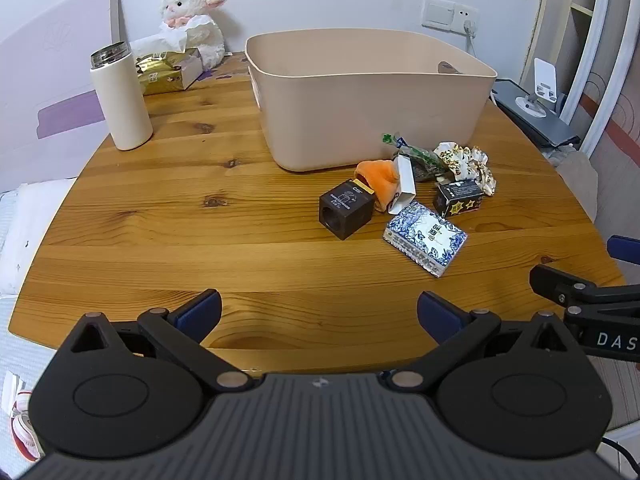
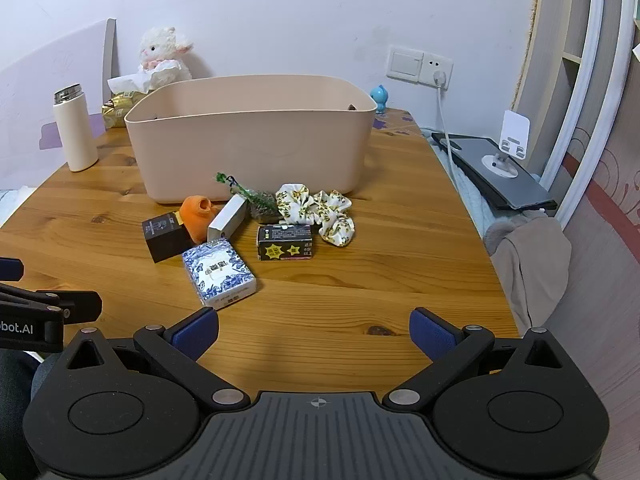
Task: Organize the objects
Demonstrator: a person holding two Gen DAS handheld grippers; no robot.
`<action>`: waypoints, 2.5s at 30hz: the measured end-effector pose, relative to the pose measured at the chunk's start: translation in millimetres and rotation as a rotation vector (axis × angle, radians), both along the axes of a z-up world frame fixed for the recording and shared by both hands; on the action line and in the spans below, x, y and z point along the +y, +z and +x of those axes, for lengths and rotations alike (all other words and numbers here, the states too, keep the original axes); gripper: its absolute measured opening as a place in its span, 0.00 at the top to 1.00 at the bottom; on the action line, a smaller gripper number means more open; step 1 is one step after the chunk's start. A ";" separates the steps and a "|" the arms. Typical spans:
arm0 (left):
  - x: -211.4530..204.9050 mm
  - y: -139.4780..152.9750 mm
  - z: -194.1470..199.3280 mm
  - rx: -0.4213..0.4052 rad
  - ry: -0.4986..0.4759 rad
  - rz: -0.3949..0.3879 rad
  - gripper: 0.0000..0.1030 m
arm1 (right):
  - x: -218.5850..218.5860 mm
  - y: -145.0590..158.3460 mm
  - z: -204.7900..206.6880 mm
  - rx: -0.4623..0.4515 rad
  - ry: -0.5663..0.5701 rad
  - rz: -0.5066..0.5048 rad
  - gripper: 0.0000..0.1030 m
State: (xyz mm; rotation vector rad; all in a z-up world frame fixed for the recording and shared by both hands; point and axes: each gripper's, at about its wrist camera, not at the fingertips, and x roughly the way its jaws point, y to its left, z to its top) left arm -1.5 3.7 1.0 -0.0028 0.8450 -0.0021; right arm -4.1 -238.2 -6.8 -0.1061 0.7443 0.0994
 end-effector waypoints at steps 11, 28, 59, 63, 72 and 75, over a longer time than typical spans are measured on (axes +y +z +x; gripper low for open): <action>2.3 -0.6 2.1 0.002 -0.011 -0.004 0.00 | 0.8 -0.9 0.6 0.002 -0.002 -0.001 0.00; 4.8 -3.5 4.1 0.003 -0.010 -0.008 0.00 | 1.4 -2.0 2.6 0.005 -0.004 0.000 0.00; 11.4 -21.7 20.5 0.036 -0.072 0.018 0.00 | 11.2 -10.4 14.7 0.028 0.047 0.037 0.00; 14.9 -28.7 30.2 0.055 -0.101 -0.017 0.00 | 16.5 -16.9 22.3 0.042 0.063 0.050 0.00; 18.5 -40.5 52.6 0.030 -0.130 0.035 0.00 | 28.2 -31.3 38.9 0.070 0.110 0.054 0.00; 20.9 -42.4 61.7 0.011 -0.142 0.051 0.00 | 33.6 -36.2 46.1 0.075 0.128 0.047 0.00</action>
